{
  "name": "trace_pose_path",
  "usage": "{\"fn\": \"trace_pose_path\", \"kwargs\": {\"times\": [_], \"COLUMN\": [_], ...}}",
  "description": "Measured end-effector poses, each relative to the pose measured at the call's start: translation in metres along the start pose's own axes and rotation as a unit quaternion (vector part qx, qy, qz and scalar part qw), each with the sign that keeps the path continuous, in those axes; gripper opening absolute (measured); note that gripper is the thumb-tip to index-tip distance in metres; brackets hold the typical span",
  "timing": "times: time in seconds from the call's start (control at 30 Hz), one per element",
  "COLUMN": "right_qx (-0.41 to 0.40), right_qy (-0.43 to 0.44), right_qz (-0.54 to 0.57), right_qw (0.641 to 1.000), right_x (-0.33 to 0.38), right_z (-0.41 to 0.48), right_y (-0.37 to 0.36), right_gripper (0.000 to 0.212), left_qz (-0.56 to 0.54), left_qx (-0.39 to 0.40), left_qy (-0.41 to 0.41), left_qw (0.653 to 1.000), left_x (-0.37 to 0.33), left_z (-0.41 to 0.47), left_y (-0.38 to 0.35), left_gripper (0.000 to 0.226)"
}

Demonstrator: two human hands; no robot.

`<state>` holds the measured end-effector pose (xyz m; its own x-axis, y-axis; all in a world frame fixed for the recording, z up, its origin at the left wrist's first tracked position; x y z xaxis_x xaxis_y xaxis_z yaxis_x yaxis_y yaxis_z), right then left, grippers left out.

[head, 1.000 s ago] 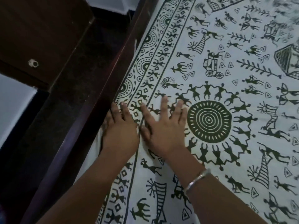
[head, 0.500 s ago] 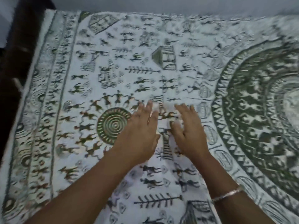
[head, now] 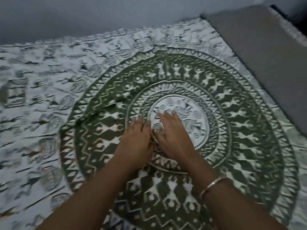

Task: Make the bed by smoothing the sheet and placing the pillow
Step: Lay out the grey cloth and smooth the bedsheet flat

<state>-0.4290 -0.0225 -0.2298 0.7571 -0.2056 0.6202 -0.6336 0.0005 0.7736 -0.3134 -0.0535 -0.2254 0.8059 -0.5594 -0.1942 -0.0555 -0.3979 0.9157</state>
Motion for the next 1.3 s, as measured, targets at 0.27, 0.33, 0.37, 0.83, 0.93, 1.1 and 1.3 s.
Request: {"fn": "trace_pose_path", "kwargs": {"times": [0.27,0.33,0.37,0.83,0.93,1.1,1.3], "right_qx": [-0.008,-0.018,-0.021,-0.037,-0.025,0.039,0.001], "right_qy": [-0.087,-0.097,-0.098,-0.041,-0.090,0.006,-0.096], "right_qz": [-0.061,-0.074,-0.085,-0.199,-0.229,-0.253,-0.253], "right_qw": [0.994,0.992,0.991,0.979,0.969,0.967,0.963], "right_x": [-0.117,-0.140,-0.154,-0.326,-0.318,-0.288,-0.271], "right_z": [0.004,0.012,0.021,0.141,0.142,0.145,0.146], "right_y": [0.114,0.136,0.144,0.199,0.186,0.167,0.152], "right_gripper": [0.059,0.060,0.060,0.073,0.068,0.063,0.075], "left_qz": [0.000,-0.001,-0.009,0.021,0.073,0.054,0.111], "left_qx": [0.025,0.023,0.006,-0.055,-0.075,-0.089,-0.082], "left_qy": [-0.035,-0.049,-0.054,-0.017,0.010,0.087,0.019], "left_qw": [0.999,0.999,0.998,0.998,0.994,0.991,0.990], "left_x": [-0.107,-0.134,-0.147,-0.278,-0.258,-0.226,-0.190], "left_z": [0.075,0.100,0.114,0.297,0.295,0.284,0.254], "left_y": [0.030,0.036,0.037,-0.009,-0.023,-0.014,-0.023], "left_gripper": [0.071,0.071,0.070,0.060,0.058,0.059,0.066]}}
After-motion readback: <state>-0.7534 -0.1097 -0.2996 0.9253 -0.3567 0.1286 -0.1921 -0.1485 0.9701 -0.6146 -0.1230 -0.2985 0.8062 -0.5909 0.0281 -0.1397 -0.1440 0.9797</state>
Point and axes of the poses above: each hand's wrist, its own z-axis towards the middle knuckle, its own y-axis out of the back of the hand, x = y × z, the point moved 4 cm from there along z, towards the middle knuckle, and after that the axes turned 7 degrees about z, right-handed, at the moved point
